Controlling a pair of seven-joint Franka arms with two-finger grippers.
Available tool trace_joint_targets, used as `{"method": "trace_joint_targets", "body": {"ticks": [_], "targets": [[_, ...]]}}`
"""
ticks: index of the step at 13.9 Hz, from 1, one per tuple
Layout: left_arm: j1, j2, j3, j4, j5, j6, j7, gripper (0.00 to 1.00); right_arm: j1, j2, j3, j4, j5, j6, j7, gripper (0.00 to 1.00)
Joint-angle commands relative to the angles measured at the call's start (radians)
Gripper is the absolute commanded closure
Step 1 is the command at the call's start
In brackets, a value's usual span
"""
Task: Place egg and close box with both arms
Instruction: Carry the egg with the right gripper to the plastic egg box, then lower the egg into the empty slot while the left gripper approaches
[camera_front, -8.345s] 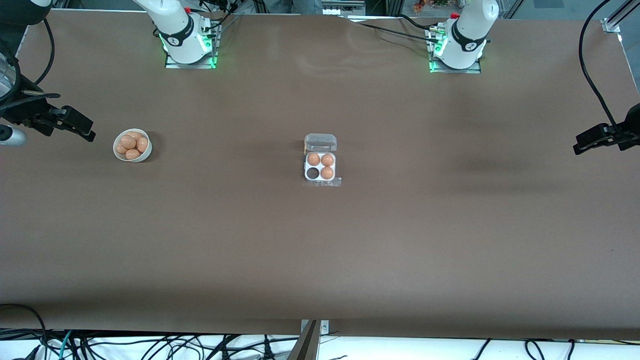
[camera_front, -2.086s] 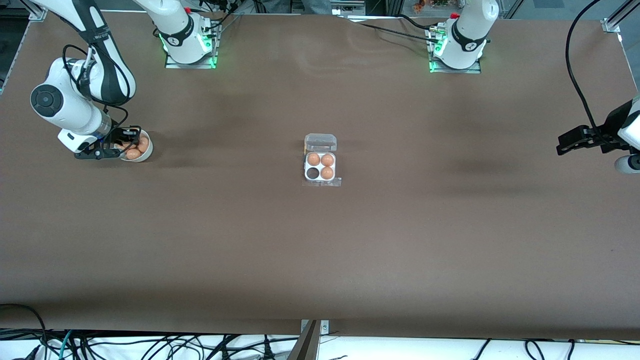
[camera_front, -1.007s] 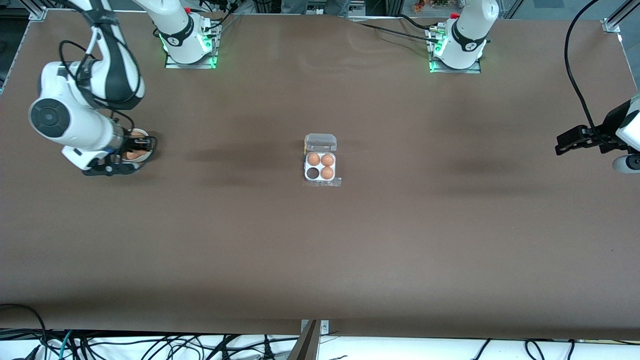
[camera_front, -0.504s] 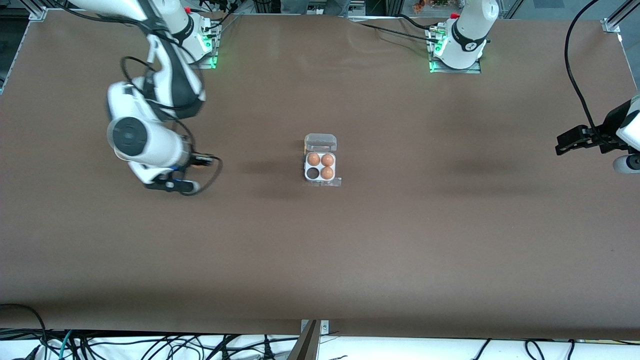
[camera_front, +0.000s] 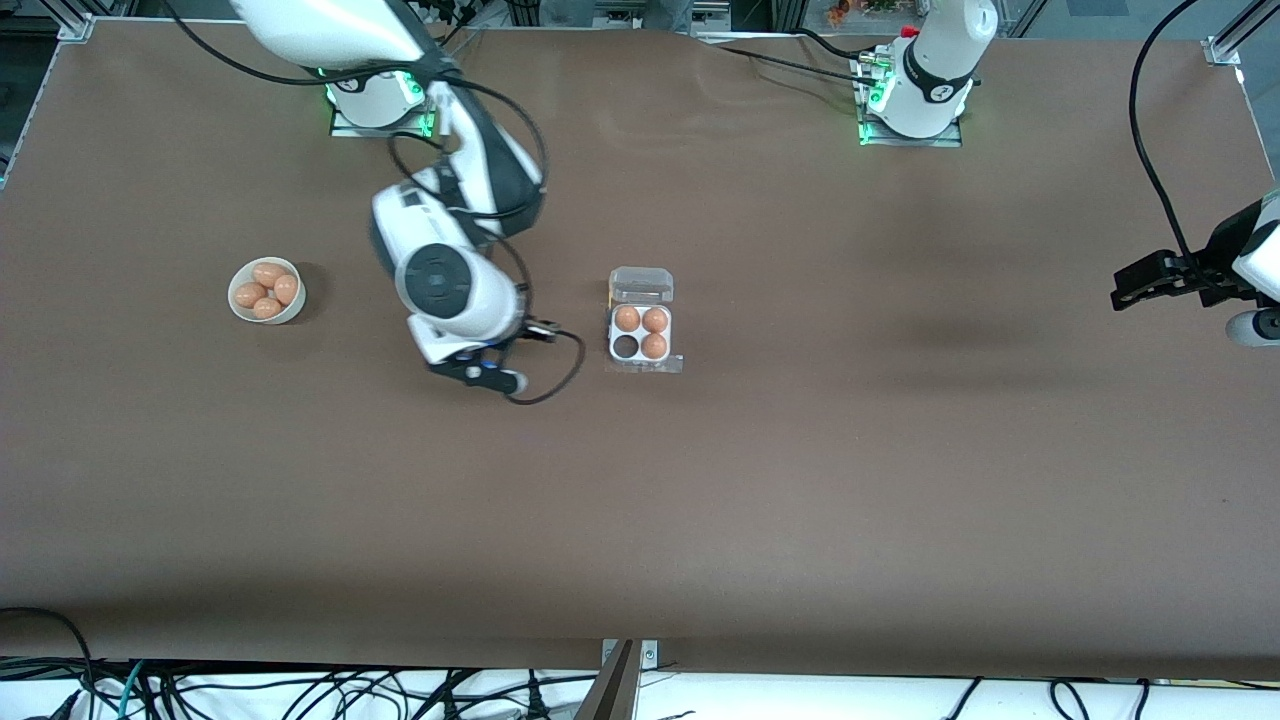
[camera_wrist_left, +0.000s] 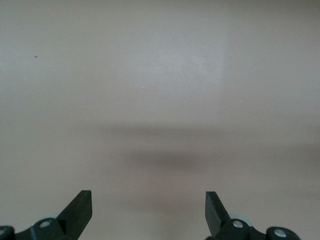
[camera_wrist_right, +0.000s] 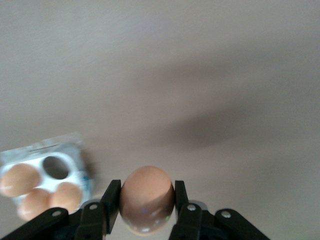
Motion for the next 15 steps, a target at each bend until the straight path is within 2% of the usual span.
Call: {"method": "trace_joint_targets", "body": {"ticks": [1, 5, 7, 9, 15], "targets": [[-0.005, 0.010, 0.001, 0.029, 0.022, -0.019, 0.009, 0.00, 0.052, 0.085, -0.005, 0.128, 0.023, -0.019, 0.102, 0.65], [-0.001, 0.010, 0.001, 0.029, 0.022, -0.019, 0.015, 0.00, 0.095, 0.142, -0.004, 0.194, 0.041, 0.018, 0.174, 0.65], [-0.002, 0.010, 0.001, 0.029, 0.022, -0.019, 0.015, 0.00, 0.110, 0.162, -0.005, 0.196, 0.085, 0.070, 0.179, 0.65], [-0.004, 0.010, 0.001, 0.029, 0.020, -0.019, 0.012, 0.00, 0.127, 0.185, -0.005, 0.194, 0.092, 0.111, 0.174, 0.65], [-0.005, 0.010, 0.001, 0.027, 0.017, -0.021, 0.003, 0.00, 0.142, 0.211, -0.004, 0.193, 0.098, 0.111, 0.170, 0.65]]}}
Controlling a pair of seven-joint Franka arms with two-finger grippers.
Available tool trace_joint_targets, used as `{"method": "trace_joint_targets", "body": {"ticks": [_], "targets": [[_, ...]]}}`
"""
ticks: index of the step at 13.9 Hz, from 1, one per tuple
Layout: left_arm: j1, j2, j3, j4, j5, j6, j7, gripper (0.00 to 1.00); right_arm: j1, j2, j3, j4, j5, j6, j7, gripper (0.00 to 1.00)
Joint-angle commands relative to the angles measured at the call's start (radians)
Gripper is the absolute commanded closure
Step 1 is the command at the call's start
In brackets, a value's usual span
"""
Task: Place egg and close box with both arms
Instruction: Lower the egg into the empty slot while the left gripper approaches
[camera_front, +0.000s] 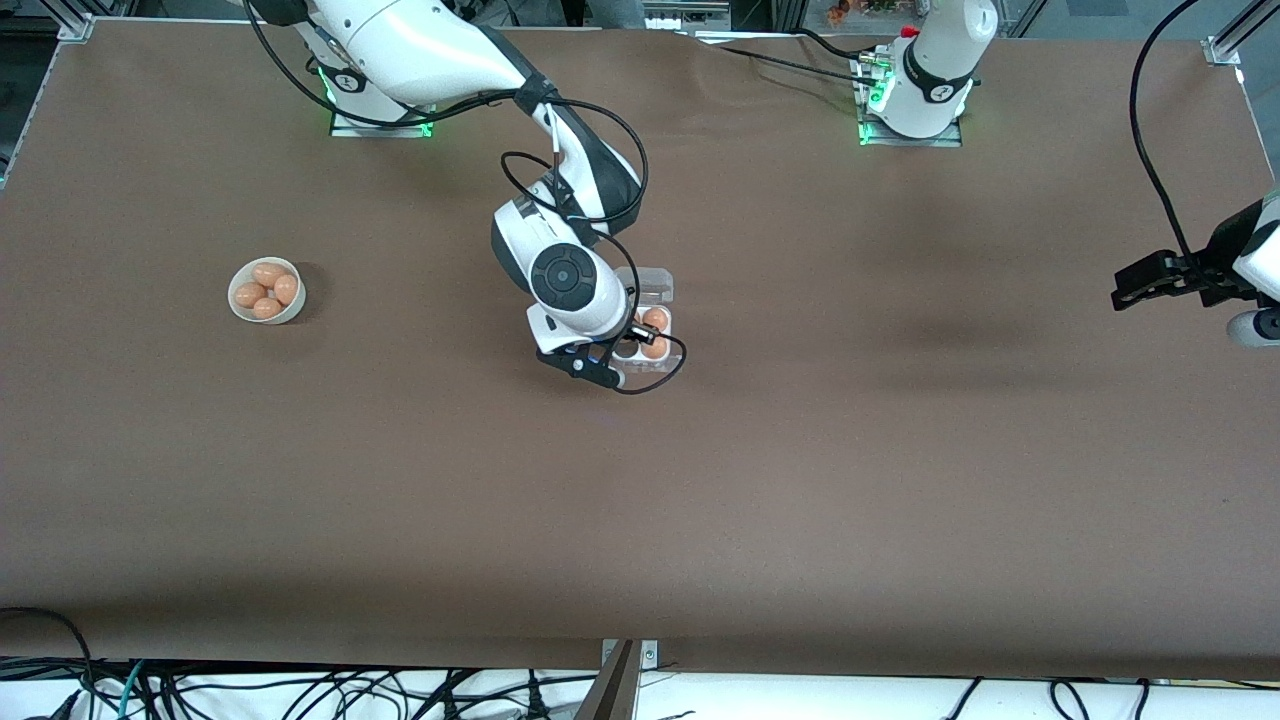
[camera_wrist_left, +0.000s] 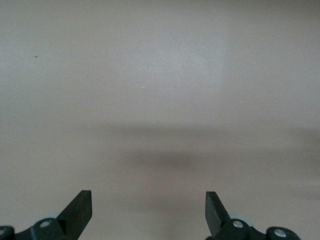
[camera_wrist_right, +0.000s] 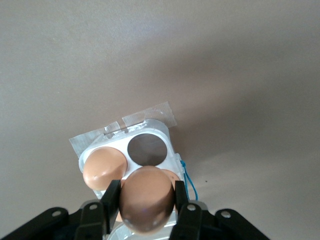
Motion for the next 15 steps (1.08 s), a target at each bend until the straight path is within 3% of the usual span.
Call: {"method": "trace_joint_targets", "body": {"ticks": [1, 9, 12, 15], "targets": [[-0.007, 0.010, -0.001, 0.027, 0.011, -0.021, 0.003, 0.00, 0.019, 0.032, -0.004, 0.035, 0.015, -0.009, 0.010, 0.64], [-0.139, 0.029, -0.001, 0.026, 0.004, -0.106, 0.003, 0.00, 0.023, 0.056, -0.006, 0.037, 0.033, 0.056, 0.001, 0.64], [-0.163, 0.042, -0.001, 0.026, -0.105, -0.114, 0.001, 0.00, 0.017, 0.069, -0.006, 0.037, 0.033, 0.076, -0.002, 0.64], [-0.165, 0.074, -0.001, 0.026, -0.266, -0.166, 0.003, 0.18, 0.014, 0.072, -0.007, 0.038, 0.033, 0.085, -0.002, 0.62]]}}
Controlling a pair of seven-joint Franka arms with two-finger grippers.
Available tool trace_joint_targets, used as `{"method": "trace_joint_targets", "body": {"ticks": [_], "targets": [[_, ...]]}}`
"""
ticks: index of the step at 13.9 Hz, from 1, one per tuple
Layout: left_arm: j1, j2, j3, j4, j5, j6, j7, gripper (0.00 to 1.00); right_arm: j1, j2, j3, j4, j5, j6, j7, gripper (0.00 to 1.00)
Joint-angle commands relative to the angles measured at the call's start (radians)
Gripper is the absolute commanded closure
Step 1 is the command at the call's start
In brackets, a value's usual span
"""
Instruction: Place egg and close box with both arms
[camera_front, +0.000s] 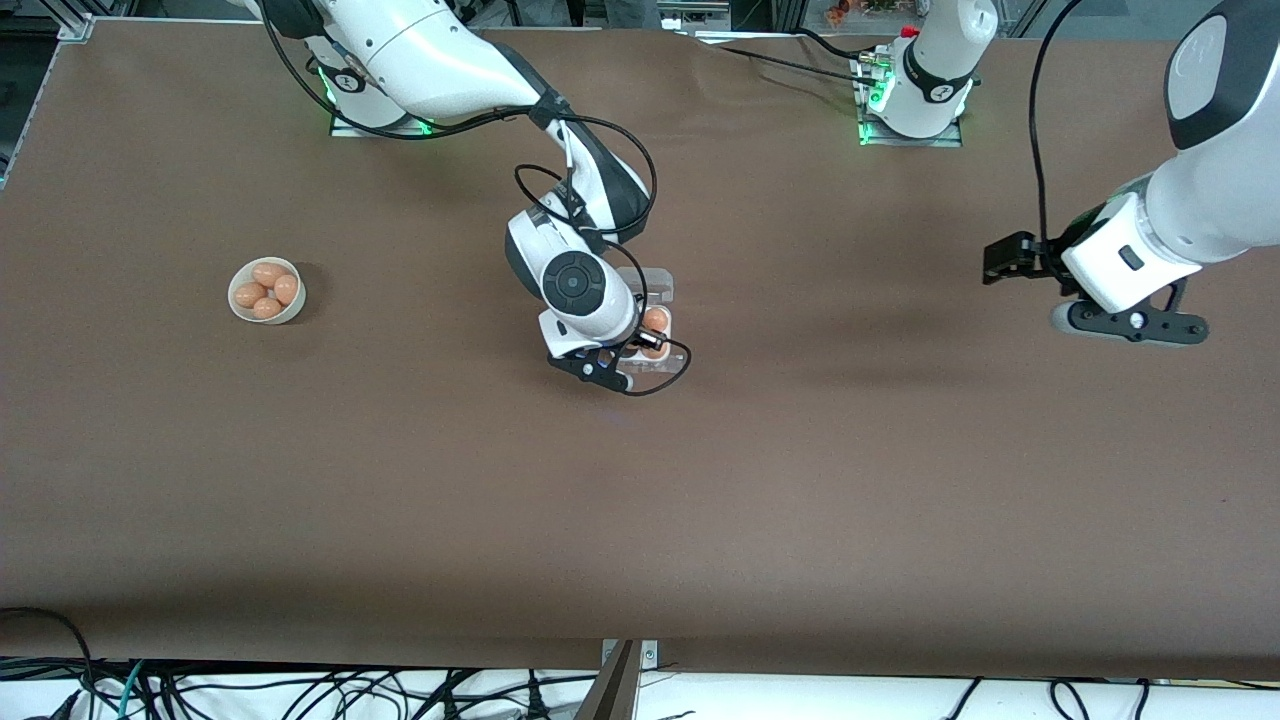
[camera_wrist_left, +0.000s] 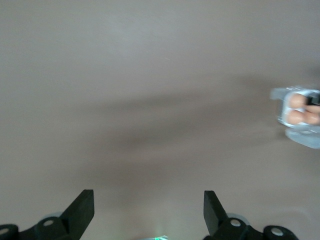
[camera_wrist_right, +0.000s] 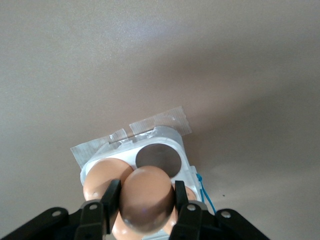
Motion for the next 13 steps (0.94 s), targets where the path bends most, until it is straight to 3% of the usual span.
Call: {"method": "trace_joint_targets", "body": {"ticks": [1, 2, 3, 9, 13], "targets": [[-0.007, 0.051, 0.005, 0.026, -0.130, -0.065, 0.004, 0.27, -0.007, 0.026, -0.001, 0.033, 0.016, 0.014, -0.004, 0.52], [-0.021, 0.072, 0.007, 0.026, -0.160, -0.084, 0.004, 0.42, -0.010, 0.026, -0.002, 0.033, 0.016, 0.017, -0.003, 0.37], [-0.030, 0.088, 0.007, 0.029, -0.169, -0.098, 0.004, 0.53, -0.014, 0.025, -0.002, 0.035, 0.016, 0.017, -0.003, 0.01], [-0.119, 0.161, 0.005, 0.032, -0.333, -0.098, -0.109, 0.91, -0.036, -0.007, -0.018, 0.056, 0.010, 0.002, -0.006, 0.00], [-0.223, 0.249, 0.007, 0.082, -0.390, -0.098, -0.188, 0.95, -0.119, -0.086, -0.021, 0.053, -0.002, -0.060, -0.078, 0.00]]}}
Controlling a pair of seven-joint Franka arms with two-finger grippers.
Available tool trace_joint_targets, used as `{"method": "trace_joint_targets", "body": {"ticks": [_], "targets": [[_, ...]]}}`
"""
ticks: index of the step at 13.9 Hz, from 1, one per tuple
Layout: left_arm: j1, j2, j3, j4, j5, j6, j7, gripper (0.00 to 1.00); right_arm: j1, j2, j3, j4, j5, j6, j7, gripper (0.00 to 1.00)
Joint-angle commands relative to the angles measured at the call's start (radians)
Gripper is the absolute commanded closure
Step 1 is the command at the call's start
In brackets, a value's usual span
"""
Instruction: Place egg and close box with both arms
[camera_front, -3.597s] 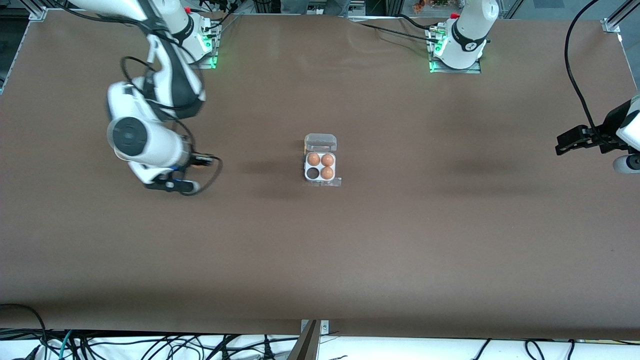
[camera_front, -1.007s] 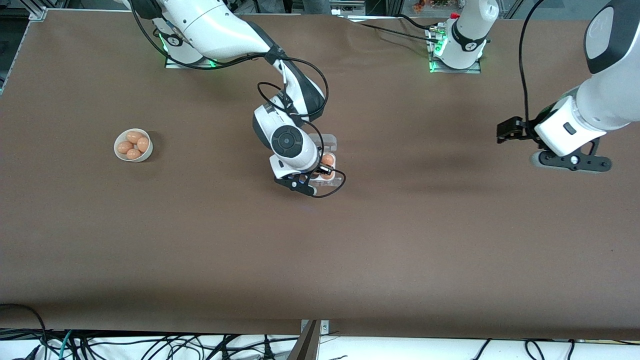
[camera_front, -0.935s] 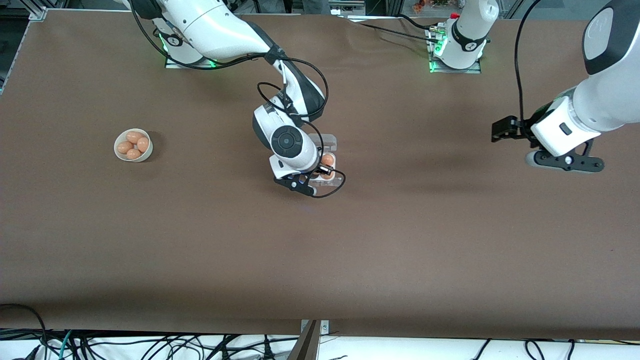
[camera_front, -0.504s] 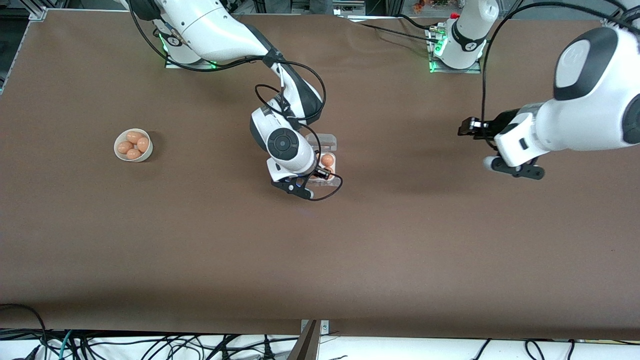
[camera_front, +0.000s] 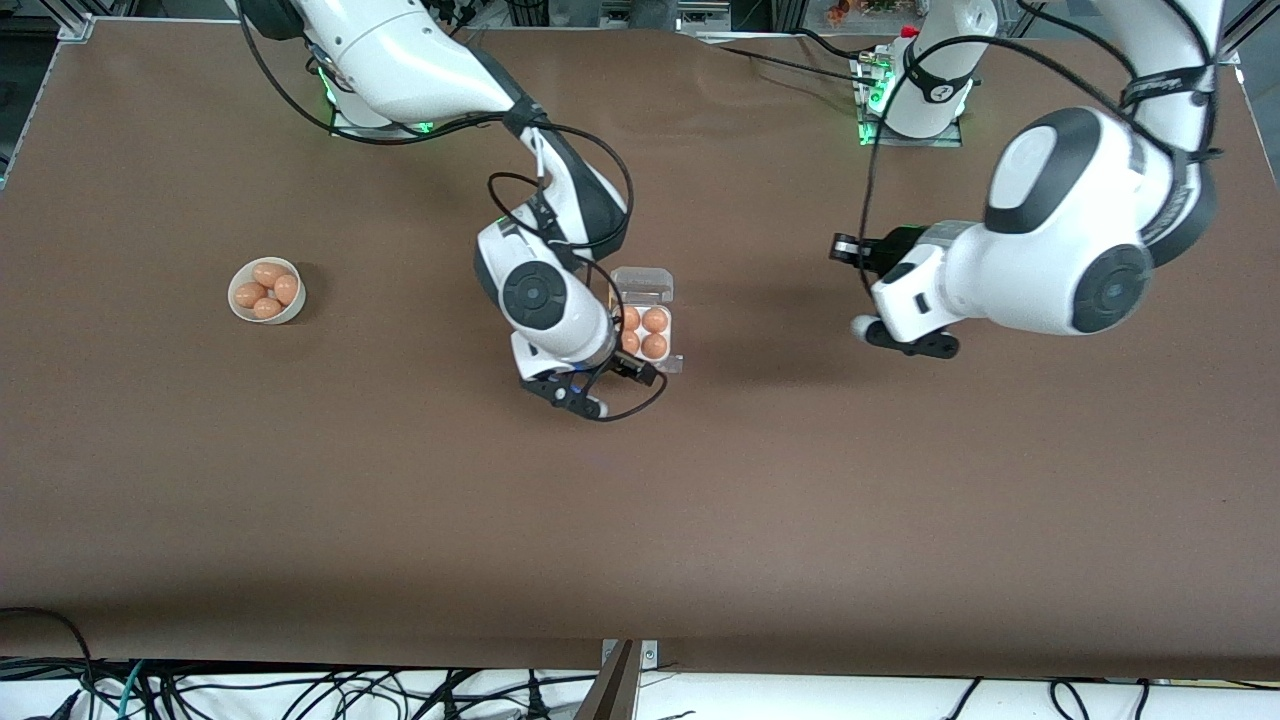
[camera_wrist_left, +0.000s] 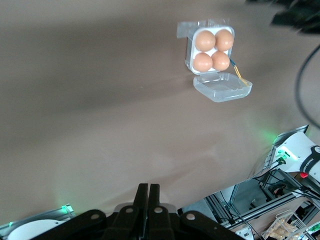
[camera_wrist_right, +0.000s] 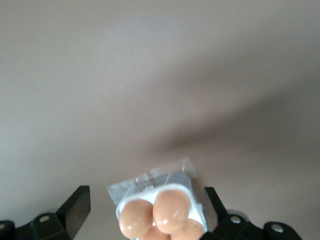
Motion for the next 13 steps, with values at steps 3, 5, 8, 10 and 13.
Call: {"method": "trace_joint_targets", "body": {"ticks": [3, 5, 8, 10, 13], "targets": [[-0.080, 0.092, 0.011, 0.063, -0.157, -0.019, -0.105, 0.95, -0.096, -0.117, -0.054, -0.010, -0.006, -0.218, -0.230, 0.00], [-0.116, 0.120, 0.011, 0.066, -0.183, -0.011, -0.126, 0.94, -0.098, -0.151, -0.127, -0.010, -0.007, -0.290, -0.308, 0.00], [-0.182, 0.199, 0.011, 0.133, -0.184, 0.000, -0.198, 0.94, -0.099, -0.189, -0.195, -0.013, -0.065, -0.364, -0.477, 0.00], [-0.233, 0.245, 0.011, 0.159, -0.184, 0.000, -0.256, 0.94, -0.133, -0.257, -0.198, -0.056, -0.099, -0.387, -0.561, 0.00], [-0.276, 0.293, 0.011, 0.172, -0.184, 0.001, -0.313, 0.94, -0.231, -0.387, -0.191, -0.162, -0.138, -0.354, -0.754, 0.00]]}}
